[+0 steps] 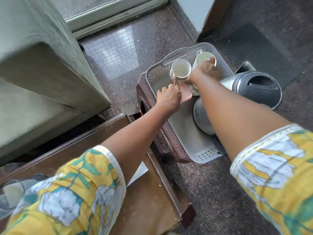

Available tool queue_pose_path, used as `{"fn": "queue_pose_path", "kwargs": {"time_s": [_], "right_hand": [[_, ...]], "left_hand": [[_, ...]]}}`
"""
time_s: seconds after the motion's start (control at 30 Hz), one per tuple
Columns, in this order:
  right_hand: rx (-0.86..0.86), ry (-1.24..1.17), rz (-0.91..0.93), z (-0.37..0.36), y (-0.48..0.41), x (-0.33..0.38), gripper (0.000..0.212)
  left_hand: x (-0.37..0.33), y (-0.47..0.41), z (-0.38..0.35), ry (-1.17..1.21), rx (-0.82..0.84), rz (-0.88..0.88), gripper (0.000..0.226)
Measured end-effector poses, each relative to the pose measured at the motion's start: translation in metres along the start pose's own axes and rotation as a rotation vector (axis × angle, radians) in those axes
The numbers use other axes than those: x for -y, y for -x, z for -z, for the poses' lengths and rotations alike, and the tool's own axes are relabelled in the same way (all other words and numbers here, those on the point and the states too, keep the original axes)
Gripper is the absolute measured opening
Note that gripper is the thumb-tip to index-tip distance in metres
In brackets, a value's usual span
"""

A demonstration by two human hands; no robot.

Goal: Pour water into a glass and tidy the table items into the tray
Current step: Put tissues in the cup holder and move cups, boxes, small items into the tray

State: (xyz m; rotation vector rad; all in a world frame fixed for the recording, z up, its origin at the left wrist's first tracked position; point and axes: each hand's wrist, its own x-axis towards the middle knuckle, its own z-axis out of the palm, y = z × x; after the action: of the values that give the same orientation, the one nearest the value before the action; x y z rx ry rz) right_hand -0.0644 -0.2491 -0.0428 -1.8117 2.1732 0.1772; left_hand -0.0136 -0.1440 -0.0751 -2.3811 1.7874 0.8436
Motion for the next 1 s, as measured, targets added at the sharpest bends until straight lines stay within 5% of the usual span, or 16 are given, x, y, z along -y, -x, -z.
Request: {"fn": "queue_pose_path", "kwargs": {"time_s": [0.2, 0.43, 0.63, 0.83, 0.93, 1.0], "right_hand": [[0.127, 0.022, 0.000, 0.003, 0.000, 0.002, 0.077], [-0.099, -0.087, 0.080, 0.002, 0.025, 0.001, 0.039], [-0.145, -0.155, 0.350, -0.008, 0.049, -0.004, 0.030], [0.257, -0.391, 0.143, -0.032, 0.054, -0.006, 0.032], [0.462, -0.749, 0.051, -0.039, 0.063, -0.005, 0.008], [0.493, -0.871, 0.002, -0.044, 0.065, -0.004, 0.024]], "left_hand": [[-0.005, 0.002, -0.006, 0.029, -0.044, 0.106, 0.077], [0.004, 0.002, 0.001, -0.379, -0.165, 0.161, 0.059], [0.022, -0.005, 0.016, -0.214, -0.223, 0.248, 0.077], [0.018, 0.004, 0.020, -0.053, -0.291, 0.178, 0.024], [0.023, 0.017, 0.013, 0.002, -0.349, 0.107, 0.035], [0.025, 0.027, 0.009, 0.073, -0.409, 0.073, 0.044]]}}
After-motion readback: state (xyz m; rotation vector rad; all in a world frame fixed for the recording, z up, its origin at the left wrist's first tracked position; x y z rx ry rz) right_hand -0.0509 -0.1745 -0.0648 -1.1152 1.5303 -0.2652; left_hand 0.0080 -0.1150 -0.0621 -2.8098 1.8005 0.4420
